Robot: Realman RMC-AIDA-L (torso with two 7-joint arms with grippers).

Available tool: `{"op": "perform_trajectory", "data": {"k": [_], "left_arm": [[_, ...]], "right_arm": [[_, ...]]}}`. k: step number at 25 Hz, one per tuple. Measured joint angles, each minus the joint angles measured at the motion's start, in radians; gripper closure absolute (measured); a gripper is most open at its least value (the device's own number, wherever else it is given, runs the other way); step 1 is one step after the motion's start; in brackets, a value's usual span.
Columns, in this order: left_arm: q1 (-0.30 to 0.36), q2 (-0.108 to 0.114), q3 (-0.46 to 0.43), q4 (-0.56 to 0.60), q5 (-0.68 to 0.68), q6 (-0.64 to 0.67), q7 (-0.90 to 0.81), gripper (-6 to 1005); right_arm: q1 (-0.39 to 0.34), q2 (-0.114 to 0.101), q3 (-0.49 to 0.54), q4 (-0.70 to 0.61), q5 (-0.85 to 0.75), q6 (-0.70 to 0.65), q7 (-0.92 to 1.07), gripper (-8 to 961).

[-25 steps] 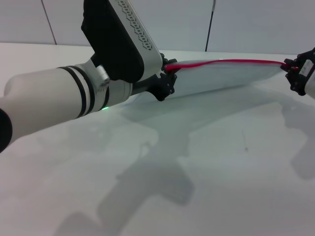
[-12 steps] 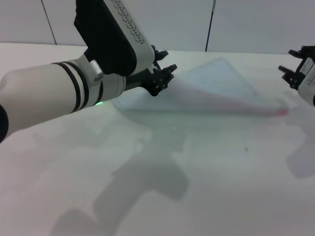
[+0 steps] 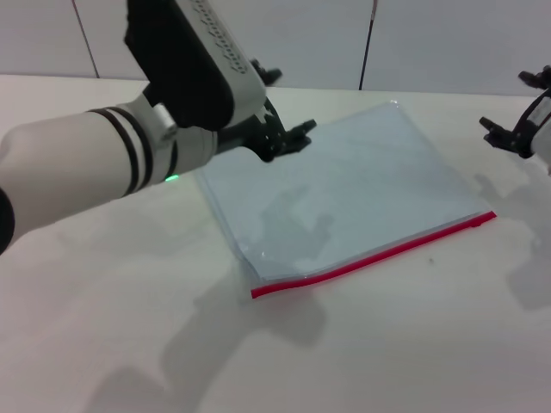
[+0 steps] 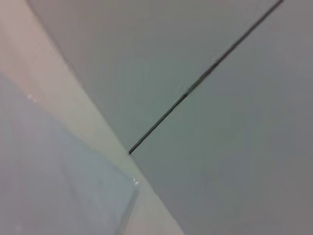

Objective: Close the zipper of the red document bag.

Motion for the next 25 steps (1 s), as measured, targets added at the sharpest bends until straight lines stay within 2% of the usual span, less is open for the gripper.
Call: {"op": "perform_trajectory", "data": {"k": [2, 6, 9, 11, 12, 13, 15, 16, 17, 18, 20, 21, 22, 25], "left_arm": [[0.016, 0.0, 0.004, 0.008, 0.0, 0.06, 0.0, 409], [0.049, -0.001, 0.016, 0.053, -0.043, 0.226, 0.002, 252], [0.066, 0.002, 0.037, 0.118, -0.134, 0.416, 0.006, 91], [0.072, 0.002, 0.058, 0.18, -0.182, 0.56, 0.002, 93], [0.073, 0.002, 0.068, 0.209, -0.2, 0.62, -0.002, 93], [0.072, 0.002, 0.084, 0.251, -0.219, 0.705, -0.012, 94], [0.067, 0.003, 0.112, 0.324, -0.239, 0.836, -0.039, 95], [0.056, 0.003, 0.141, 0.408, -0.242, 0.964, -0.108, 95], [0.056, 0.003, 0.141, 0.408, -0.242, 0.964, -0.108, 95], [0.049, 0.003, 0.15, 0.446, -0.24, 1.022, -0.165, 95], [0.03, 0.007, 0.164, 0.534, -0.232, 1.133, -0.306, 95], [0.026, 0.008, 0.166, 0.557, -0.229, 1.153, -0.337, 95], [0.015, 0.01, 0.169, 0.606, -0.22, 1.197, -0.4, 95], [-0.002, 0.006, 0.171, 0.714, -0.169, 1.304, -0.514, 95]], "right_arm": [[-0.015, 0.0, 0.004, -0.006, 0.112, -0.001, -0.039, 202], [-0.044, 0.002, 0.0, 0.001, 0.393, -0.001, -0.194, 157], [-0.065, 0.005, -0.009, 0.03, 0.63, 0.019, -0.34, 147], [-0.07, 0.008, -0.012, 0.083, 0.816, 0.056, -0.46, 147], [-0.071, 0.009, -0.012, 0.156, 1.011, 0.13, -0.586, 147], [-0.071, 0.009, -0.012, 0.156, 1.011, 0.13, -0.586, 148], [-0.065, 0.009, -0.013, 0.257, 1.231, 0.24, -0.727, 148], [-0.058, 0.01, -0.017, 0.315, 1.319, 0.292, -0.787, 149], [-0.048, 0.009, -0.017, 0.363, 1.382, 0.324, -0.827, 149], [-0.033, 0.009, -0.02, 0.426, 1.46, 0.37, -0.879, 149], [0.013, 0.007, -0.018, 0.567, 1.562, 0.447, -0.952, 150], [0.053, 0.006, -0.013, 0.681, 1.614, 0.509, -0.989, 150], [0.053, 0.006, -0.013, 0.681, 1.614, 0.509, -0.989, 150], [0.089, 0.007, 0.012, 0.803, 1.659, 0.597, -1.016, 150]]}}
